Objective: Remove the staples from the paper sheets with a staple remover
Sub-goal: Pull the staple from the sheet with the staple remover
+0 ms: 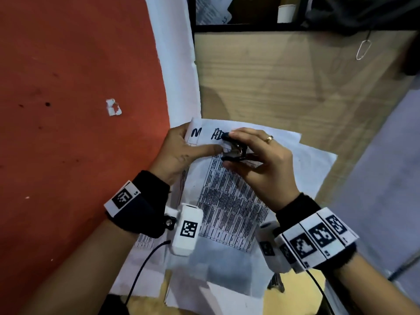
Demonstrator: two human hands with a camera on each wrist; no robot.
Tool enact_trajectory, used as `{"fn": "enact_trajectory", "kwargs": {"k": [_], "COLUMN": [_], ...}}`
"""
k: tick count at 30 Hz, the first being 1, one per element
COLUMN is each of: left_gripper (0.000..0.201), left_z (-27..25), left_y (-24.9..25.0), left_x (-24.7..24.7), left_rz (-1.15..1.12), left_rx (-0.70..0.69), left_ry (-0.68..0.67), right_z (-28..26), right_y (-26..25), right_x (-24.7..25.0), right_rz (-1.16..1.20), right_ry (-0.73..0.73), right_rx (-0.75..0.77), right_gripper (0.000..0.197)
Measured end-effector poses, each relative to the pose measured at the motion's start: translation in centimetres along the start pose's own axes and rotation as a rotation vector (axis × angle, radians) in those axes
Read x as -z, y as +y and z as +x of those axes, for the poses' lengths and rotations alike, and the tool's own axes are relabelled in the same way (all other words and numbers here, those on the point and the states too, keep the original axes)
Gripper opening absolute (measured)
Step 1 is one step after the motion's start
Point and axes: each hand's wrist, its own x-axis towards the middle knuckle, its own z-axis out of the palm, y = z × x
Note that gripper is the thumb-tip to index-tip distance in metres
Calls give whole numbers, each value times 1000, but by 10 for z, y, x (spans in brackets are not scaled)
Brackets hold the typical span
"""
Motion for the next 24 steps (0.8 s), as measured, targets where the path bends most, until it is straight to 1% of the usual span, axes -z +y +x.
{"fn": "enact_trajectory", "kwargs": {"k": [8, 16, 19, 24], "left_gripper": [19, 18, 11, 18], "left_z": [-1, 0, 0, 1], "left_y": [8, 12, 12, 14], "left_x": [-6, -9, -9, -9], "left_rz": [41, 80, 121, 113], "left_rx": [23, 10, 11, 1], "left_ry": [-12, 3, -14, -51], "right_z": [3, 6, 7, 9], "right_y": [-1, 4, 5, 6], "right_x": [6, 5, 4, 7], "right_rz": [7, -58, -80, -70], "right_ry": [-46, -35, -27, -40], "right_rx": [53, 113, 131, 131], "right_gripper": [41, 37, 33, 33]}}
